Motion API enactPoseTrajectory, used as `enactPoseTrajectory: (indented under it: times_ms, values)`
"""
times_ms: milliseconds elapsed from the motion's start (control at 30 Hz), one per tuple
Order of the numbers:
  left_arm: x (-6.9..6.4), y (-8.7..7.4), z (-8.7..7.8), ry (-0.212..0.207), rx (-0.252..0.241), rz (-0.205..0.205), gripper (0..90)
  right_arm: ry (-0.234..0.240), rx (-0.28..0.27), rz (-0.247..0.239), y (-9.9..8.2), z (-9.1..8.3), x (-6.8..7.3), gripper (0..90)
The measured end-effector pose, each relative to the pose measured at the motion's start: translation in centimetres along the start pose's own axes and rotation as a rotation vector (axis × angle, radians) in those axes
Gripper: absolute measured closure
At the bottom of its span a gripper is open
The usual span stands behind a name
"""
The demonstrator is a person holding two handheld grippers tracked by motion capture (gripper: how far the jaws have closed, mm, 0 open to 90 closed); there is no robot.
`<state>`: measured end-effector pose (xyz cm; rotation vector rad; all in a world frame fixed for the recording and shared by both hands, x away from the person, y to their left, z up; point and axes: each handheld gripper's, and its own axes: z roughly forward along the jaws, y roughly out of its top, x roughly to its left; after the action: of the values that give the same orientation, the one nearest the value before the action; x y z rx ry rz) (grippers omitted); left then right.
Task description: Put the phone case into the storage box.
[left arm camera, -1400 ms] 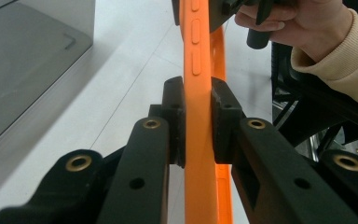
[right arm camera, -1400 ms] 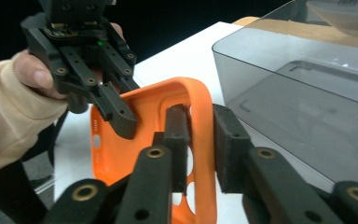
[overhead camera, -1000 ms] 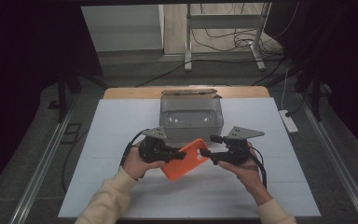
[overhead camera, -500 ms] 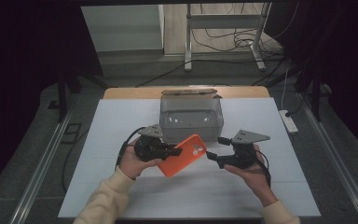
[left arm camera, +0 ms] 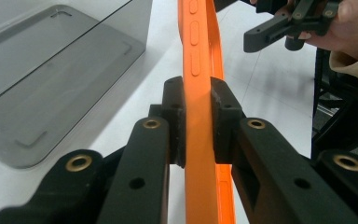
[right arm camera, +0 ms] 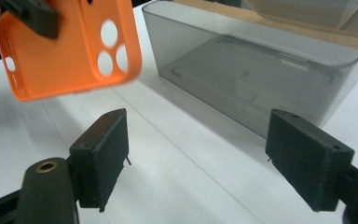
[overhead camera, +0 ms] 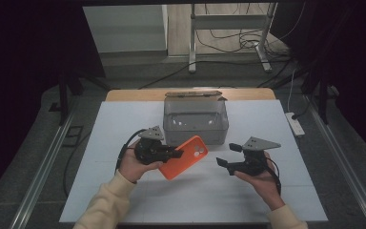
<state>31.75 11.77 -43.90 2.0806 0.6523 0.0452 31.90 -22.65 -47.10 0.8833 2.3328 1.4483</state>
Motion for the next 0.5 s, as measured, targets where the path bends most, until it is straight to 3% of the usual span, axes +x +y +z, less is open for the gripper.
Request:
enactPoseTrajectory:
  times_ms: [500]
  values:
    - [-0.1, 0.1, -0.3, 0.022, 0.005, 0.007, 79.5, -0.035, 0.035, 0.012, -2.0, -0.8, -0.8, 21.1]
